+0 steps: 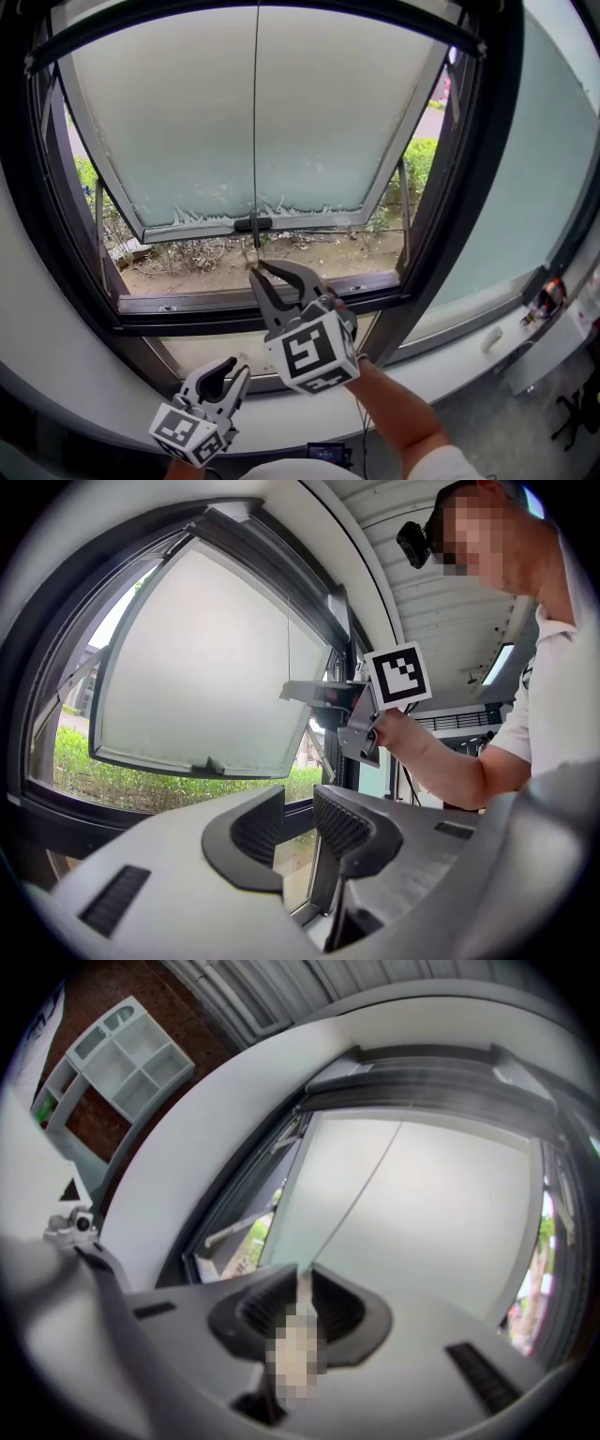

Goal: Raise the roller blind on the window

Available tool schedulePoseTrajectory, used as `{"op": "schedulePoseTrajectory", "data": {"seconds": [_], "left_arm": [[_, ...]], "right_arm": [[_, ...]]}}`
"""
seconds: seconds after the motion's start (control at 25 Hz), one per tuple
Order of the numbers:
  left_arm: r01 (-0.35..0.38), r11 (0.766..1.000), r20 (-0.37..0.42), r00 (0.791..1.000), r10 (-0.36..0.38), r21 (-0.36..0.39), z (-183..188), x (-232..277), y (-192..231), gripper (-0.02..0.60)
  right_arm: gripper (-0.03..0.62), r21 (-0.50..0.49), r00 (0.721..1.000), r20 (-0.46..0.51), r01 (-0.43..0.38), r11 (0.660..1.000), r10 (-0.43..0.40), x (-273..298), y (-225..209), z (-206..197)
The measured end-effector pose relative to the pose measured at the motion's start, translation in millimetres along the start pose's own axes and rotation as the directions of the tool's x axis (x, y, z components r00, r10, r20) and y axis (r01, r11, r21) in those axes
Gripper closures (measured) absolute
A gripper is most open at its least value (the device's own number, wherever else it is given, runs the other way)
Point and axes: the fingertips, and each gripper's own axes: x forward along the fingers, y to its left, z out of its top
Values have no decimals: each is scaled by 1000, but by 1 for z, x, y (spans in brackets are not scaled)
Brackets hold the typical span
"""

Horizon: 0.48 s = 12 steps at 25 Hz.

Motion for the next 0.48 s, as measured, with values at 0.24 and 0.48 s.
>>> {"op": "schedulePoseTrajectory", "data": {"seconds": [0.24, 0.48], "left_arm": [[6, 1000, 4, 1000, -6, 1, 0, 0, -3, 471], [6, 1000, -6, 1000, -6, -12, -4, -1, -3, 471]], "right_arm": [[536, -3, 999, 38, 16, 1000, -16, -3, -7, 14], [536, -10, 998, 52, 37, 999, -37, -5, -16, 23]]}}
